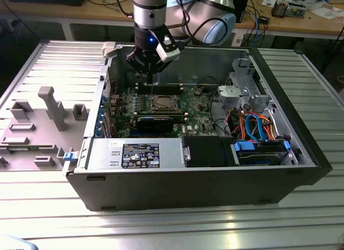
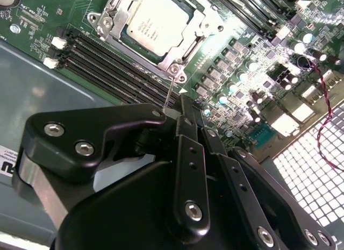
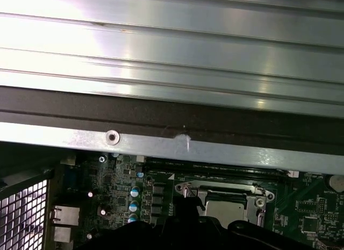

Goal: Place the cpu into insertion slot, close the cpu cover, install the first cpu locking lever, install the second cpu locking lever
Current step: 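Install the first cpu locking lever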

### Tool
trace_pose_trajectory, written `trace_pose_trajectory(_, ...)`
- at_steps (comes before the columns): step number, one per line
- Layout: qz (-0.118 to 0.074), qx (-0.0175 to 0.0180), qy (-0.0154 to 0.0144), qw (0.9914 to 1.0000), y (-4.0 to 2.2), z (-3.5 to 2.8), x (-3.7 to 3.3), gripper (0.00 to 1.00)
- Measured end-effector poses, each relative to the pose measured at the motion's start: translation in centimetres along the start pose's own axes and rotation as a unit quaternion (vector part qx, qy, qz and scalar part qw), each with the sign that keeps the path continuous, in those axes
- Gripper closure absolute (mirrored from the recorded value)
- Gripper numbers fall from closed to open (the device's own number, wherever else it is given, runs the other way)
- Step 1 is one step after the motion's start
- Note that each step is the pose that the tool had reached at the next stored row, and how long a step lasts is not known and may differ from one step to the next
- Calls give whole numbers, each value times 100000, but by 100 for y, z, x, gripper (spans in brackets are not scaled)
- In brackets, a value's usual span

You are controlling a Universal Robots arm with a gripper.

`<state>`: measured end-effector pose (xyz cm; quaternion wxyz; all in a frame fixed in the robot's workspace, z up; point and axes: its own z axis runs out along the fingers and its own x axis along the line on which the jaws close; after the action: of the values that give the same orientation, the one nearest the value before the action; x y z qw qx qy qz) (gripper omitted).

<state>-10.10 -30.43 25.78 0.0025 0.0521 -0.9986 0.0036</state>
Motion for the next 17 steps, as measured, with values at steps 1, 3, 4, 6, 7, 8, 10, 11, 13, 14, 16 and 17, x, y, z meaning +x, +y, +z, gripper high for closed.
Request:
trace_pose_trajectory(1, -1, 2, 0, 100000, 0, 1, -4, 89)
trace_pose_trajectory(3, -4, 5, 7, 100000, -1, 1, -12, 89)
trace_pose_trajectory(4, 2, 4, 6, 100000, -2, 1, -16, 89)
trace_pose_trajectory(6, 0, 3, 5, 100000, -2, 2, -22, 89)
trace_pose_trajectory(7, 2, 2, 4, 100000, -2, 2, -24, 89)
trace_pose_trajectory(8, 11, 2, 5, 100000, -2, 2, -24, 89)
trace_pose_trajectory(10, 2, 3, 4, 100000, -3, 2, -26, 89)
trace_pose_trajectory(11, 4, 4, 6, 100000, -3, 2, -26, 89)
trace_pose_trajectory(13, 0, 0, 4, 100000, -2, 5, -26, 89)
trace_pose_trajectory(14, 0, -1, 1, 100000, -2, 10, -26, 89)
trace_pose_trajectory(16, 0, 0, 5, 100000, -2, 21, -26, 89)
trace_pose_trajectory(17, 1, 2, 4, 100000, -2, 35, -26, 89)
